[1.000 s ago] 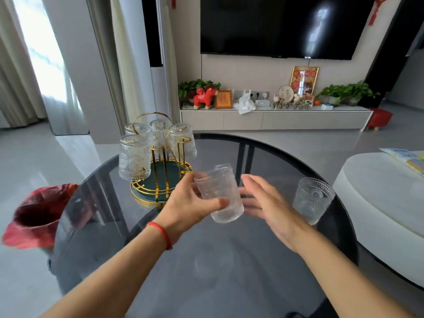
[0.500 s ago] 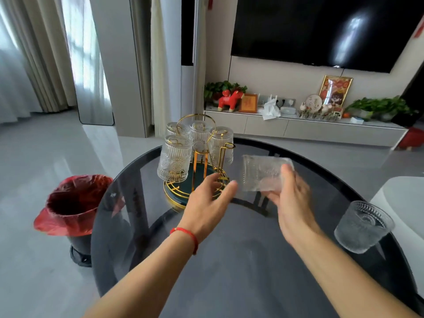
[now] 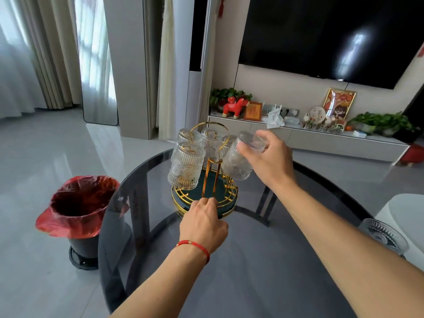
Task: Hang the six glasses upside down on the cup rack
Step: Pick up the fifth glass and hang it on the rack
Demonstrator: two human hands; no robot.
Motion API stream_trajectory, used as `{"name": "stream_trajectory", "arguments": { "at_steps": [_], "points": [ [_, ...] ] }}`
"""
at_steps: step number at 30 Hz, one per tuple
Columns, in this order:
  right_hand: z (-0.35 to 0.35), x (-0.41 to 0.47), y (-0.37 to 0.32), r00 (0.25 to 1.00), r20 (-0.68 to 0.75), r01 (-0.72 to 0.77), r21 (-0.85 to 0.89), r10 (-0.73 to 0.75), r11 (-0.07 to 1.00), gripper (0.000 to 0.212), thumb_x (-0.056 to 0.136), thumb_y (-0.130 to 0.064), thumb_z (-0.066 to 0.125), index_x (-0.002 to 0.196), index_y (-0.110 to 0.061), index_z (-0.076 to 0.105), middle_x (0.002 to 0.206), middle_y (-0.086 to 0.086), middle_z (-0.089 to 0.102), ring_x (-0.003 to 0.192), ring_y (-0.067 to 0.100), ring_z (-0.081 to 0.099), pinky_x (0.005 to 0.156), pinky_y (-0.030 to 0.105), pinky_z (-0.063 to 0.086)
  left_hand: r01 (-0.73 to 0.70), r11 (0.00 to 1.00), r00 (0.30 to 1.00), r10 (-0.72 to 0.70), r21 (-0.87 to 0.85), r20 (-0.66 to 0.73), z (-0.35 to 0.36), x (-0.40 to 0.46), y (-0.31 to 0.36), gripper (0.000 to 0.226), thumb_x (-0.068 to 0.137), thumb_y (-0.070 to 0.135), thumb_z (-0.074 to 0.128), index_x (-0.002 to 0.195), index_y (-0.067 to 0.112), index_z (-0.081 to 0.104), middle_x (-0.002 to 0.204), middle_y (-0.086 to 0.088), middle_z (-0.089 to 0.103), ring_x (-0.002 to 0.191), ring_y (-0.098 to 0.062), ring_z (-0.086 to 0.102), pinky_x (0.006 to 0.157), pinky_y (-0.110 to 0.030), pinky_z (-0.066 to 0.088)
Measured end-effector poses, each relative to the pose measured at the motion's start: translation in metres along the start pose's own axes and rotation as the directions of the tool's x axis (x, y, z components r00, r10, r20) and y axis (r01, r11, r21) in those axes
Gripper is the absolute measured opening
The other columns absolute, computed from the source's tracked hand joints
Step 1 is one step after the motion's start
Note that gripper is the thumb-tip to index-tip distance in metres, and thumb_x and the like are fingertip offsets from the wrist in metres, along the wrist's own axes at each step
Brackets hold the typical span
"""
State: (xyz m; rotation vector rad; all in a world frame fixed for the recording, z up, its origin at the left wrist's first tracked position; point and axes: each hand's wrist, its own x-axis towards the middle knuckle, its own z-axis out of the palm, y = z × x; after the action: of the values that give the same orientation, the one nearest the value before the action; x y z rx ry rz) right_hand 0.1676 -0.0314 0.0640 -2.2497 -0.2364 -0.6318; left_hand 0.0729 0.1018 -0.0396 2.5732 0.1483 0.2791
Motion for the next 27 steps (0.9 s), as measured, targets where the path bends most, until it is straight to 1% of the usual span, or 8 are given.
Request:
{"name": "stream_trajectory", "arguments": {
  "at_steps": [4, 8, 12, 16, 19, 21, 25, 27],
  "points": [
    [0.018, -0.01, 0.0, 0.996, 0.084, 0.049, -0.11, -0.04, 0.993, 0.085, 0.076, -0.062, 0.078, 0.143, -0.014, 0.059, 0.136, 0.006, 0.07, 0.123, 0.024, 0.064, 0.097, 0.035, 0.053, -0.002, 1.0, 1.0, 0.002, 0.015, 0.003, -0.001, -0.001, 0.001, 0.04, 0.089, 0.025, 0.06, 0.128, 0.015, 0.056, 0.127, -0.005, 0.062, 0.12, -0.023, 0.052, 0.094, -0.036, 0.051],
    [0.026, -0.016, 0.008, 0.993, 0.111, 0.058, -0.14, -0.042, 0.988, 0.082, 0.082, -0.057, 0.078, 0.146, -0.012, 0.056, 0.145, 0.01, 0.064, 0.134, 0.028, 0.057, 0.107, 0.04, 0.049, -0.013, 0.999, 1.0, 0.013, 0.029, 0.01, -0.001, 0.0, -0.002, 0.042, 0.09, 0.026, 0.061, 0.13, 0.015, 0.055, 0.129, -0.005, 0.061, 0.121, -0.023, 0.053, 0.096, -0.036, 0.051],
    [0.028, -0.013, 0.011, 0.988, 0.151, 0.071, -0.169, -0.046, 0.983, 0.082, 0.085, -0.058, 0.074, 0.15, -0.014, 0.051, 0.15, 0.008, 0.059, 0.138, 0.027, 0.053, 0.106, 0.04, 0.046, -0.02, 0.999, 1.0, 0.02, 0.039, -0.004, 0.0, 0.0, -0.004, 0.04, 0.088, 0.025, 0.06, 0.127, 0.015, 0.057, 0.127, -0.005, 0.063, 0.119, -0.022, 0.054, 0.094, -0.036, 0.052],
    [0.031, -0.015, 0.017, 0.981, 0.193, 0.069, -0.173, -0.035, 0.983, 0.085, 0.089, -0.06, 0.068, 0.157, -0.016, 0.039, 0.158, 0.007, 0.05, 0.145, 0.028, 0.044, 0.108, 0.043, 0.043, -0.025, 0.998, 1.0, 0.026, 0.062, -0.012, 0.001, -0.001, -0.002, 0.037, 0.088, 0.025, 0.06, 0.124, 0.015, 0.057, 0.123, -0.004, 0.064, 0.116, -0.023, 0.055, 0.09, -0.036, 0.051],
    [0.028, -0.025, 0.024, 0.965, 0.259, 0.06, -0.105, -0.031, 0.993, 0.094, 0.093, -0.054, 0.067, 0.164, -0.015, 0.019, 0.169, 0.009, 0.033, 0.153, 0.028, 0.033, 0.117, 0.045, 0.036, -0.033, 0.997, 0.999, 0.035, 0.073, -0.028, 0.0, -0.005, 0.002, 0.03, 0.089, 0.027, 0.057, 0.117, 0.016, 0.057, 0.117, -0.003, 0.064, 0.111, -0.024, 0.057, 0.086, -0.038, 0.051],
    [0.02, -0.038, 0.032, 0.964, 0.26, 0.07, -0.069, -0.05, 0.995, 0.091, 0.096, -0.049, 0.064, 0.165, -0.015, 0.014, 0.17, 0.009, 0.027, 0.152, 0.027, 0.035, 0.121, 0.045, 0.036, -0.077, 0.995, 0.995, 0.08, 0.063, -0.051, 0.001, -0.009, 0.007, 0.025, 0.09, 0.025, 0.055, 0.114, 0.016, 0.057, 0.115, -0.003, 0.066, 0.11, -0.026, 0.058, 0.086, -0.039, 0.053],
    [-0.016, -0.084, 0.07, 0.977, 0.188, 0.115, -0.094, -0.096, 0.989, 0.067, 0.099, -0.033, 0.063, 0.156, -0.013, 0.035, 0.156, 0.008, 0.044, 0.141, 0.024, 0.048, 0.114, 0.043, 0.044, -0.269, 0.961, 0.962, 0.266, -0.066, -0.061, 0.006, -0.019, 0.021, 0.039, 0.09, 0.024, 0.058, 0.129, 0.019, 0.057, 0.127, -0.001, 0.066, 0.12, -0.022, 0.056, 0.097, -0.035, 0.049],
    [-0.043, -0.11, 0.103, 0.987, 0.106, 0.145, -0.225, -0.124, 0.963, 0.056, 0.094, -0.021, 0.067, 0.146, -0.007, 0.05, 0.145, 0.012, 0.055, 0.133, 0.031, 0.054, 0.112, 0.048, 0.044, -0.314, 0.937, 0.95, 0.31, -0.153, -0.049, 0.008, -0.027, 0.03, 0.04, 0.09, 0.025, 0.059, 0.13, 0.022, 0.058, 0.128, 0.002, 0.066, 0.121, -0.019, 0.057, 0.098, -0.032, 0.047]
  ]
}}
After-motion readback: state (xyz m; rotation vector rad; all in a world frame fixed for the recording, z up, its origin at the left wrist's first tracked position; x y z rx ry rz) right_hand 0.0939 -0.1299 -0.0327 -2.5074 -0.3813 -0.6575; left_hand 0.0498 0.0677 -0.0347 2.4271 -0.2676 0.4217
